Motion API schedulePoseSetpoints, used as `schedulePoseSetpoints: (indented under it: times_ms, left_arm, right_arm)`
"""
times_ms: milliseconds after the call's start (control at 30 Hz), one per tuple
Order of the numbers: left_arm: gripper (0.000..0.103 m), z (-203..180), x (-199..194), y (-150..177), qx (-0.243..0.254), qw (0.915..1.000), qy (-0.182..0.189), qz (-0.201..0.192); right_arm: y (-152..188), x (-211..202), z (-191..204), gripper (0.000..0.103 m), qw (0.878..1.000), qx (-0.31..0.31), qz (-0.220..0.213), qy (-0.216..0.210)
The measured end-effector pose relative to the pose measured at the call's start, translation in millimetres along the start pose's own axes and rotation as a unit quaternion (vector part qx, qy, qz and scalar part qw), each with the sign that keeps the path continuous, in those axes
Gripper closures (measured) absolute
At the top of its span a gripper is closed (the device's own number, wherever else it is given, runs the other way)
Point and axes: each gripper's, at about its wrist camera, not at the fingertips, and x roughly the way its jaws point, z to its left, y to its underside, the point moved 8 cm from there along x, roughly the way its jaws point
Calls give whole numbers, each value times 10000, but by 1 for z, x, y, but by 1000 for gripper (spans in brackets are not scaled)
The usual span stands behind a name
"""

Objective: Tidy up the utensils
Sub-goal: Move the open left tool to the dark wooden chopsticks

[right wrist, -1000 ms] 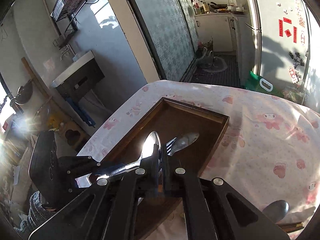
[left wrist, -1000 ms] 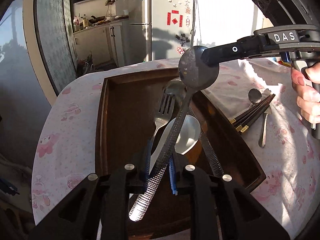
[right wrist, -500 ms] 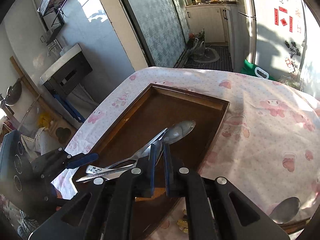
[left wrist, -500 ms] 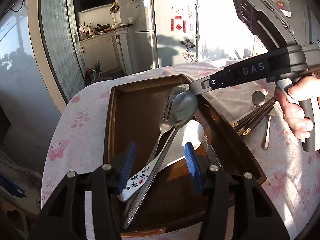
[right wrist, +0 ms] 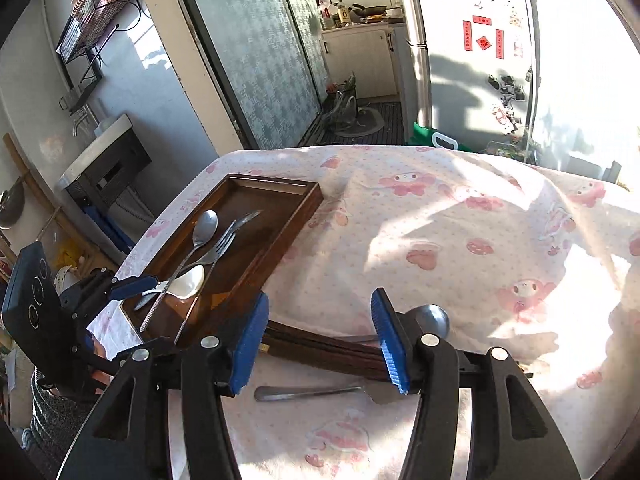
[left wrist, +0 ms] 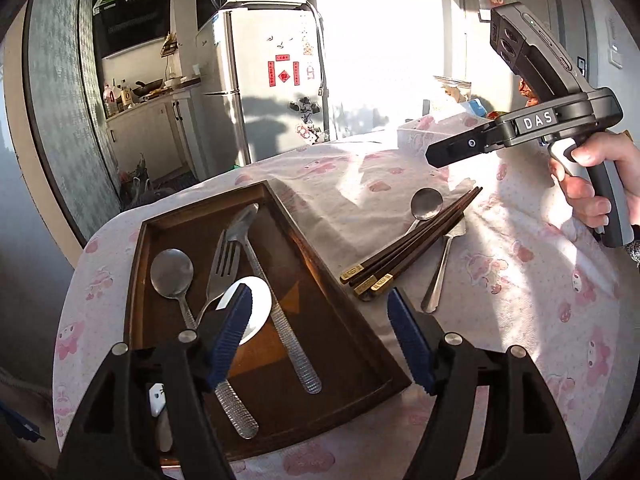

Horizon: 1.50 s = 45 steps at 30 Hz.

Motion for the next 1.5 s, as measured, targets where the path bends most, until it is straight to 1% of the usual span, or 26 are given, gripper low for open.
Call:
schedulePoseSetpoints:
  times_ms: [67, 133, 233, 367, 500, 567, 633, 733, 833, 900, 933, 1067, 1100, 1200, 1300, 1333, 1400, 1500]
  left_arm:
    - [30, -27, 7, -2, 142, 9994, 285, 102]
    - [30, -54, 18, -2, 381, 9981, 439, 221]
    - [30, -87, 36, -2, 689, 9956, 481, 407]
    - [30, -105, 53, -7, 764, 9943, 537, 512]
    - [30, -104, 64, -13, 903, 9935, 404, 567]
    - [30, -96, 70, -14, 992, 9924, 309, 656]
    - [30, -86, 77, -13, 978, 9918, 286, 772]
    - [35, -69, 84, -15, 932, 9922, 105, 824]
    - [39, -51, 91, -23, 691, 9940, -25, 844]
    - [43, -45, 99, -26, 689, 9925, -71, 1003]
    - [44, -45, 103, -25, 748, 9911, -88, 1101]
    - [43, -52, 110, -22, 754, 9874, 288, 1360]
    - [39, -57, 112, -19, 801, 9854, 402, 1445]
    - [40, -62, 111, -18, 896, 9851, 386, 1418]
    - [52, -67, 109, -17, 865, 9851, 493, 1403]
    - [62, -70, 108, -17, 877, 9850, 498, 1403]
    - [67, -76, 104, -15, 919, 9837, 496, 1465]
    - [66, -89, 95, -10, 1053, 9824, 471, 1472]
  right_arm:
    - [11, -11, -22, 47, 9997, 216, -75, -14]
    - [23, -18, -43, 47, 9991, 414, -108, -17]
    - [35, -18, -67, 47, 9976, 691, -70, -45]
    - [37, -20, -89, 47, 9957, 913, -129, 7]
    - [40, -22, -107, 47, 9934, 1131, -161, 68]
    - [41, -22, -111, 47, 9928, 1185, -165, 83]
    - [44, -21, -112, 47, 9925, 1212, -160, 57]
    - [46, -19, -108, 47, 9934, 1144, -129, 7]
    - [45, -17, -102, 47, 9938, 1099, -132, -79]
    - [45, -18, -99, 47, 9942, 1064, -141, -96]
    - [45, -18, -98, 47, 9942, 1057, -152, -93]
    - [45, -19, -101, 47, 9936, 1109, -176, -102]
    - [45, -18, -102, 47, 9934, 1127, -171, -105]
    - [47, -15, -103, 47, 9933, 1142, -137, -110]
    - [47, -14, -102, 47, 9934, 1133, -115, -126]
    - [47, -14, -101, 47, 9935, 1126, -120, -132]
    - [46, -15, -101, 47, 9936, 1112, -132, -122]
    - [46, -16, -102, 47, 9935, 1119, -150, -117]
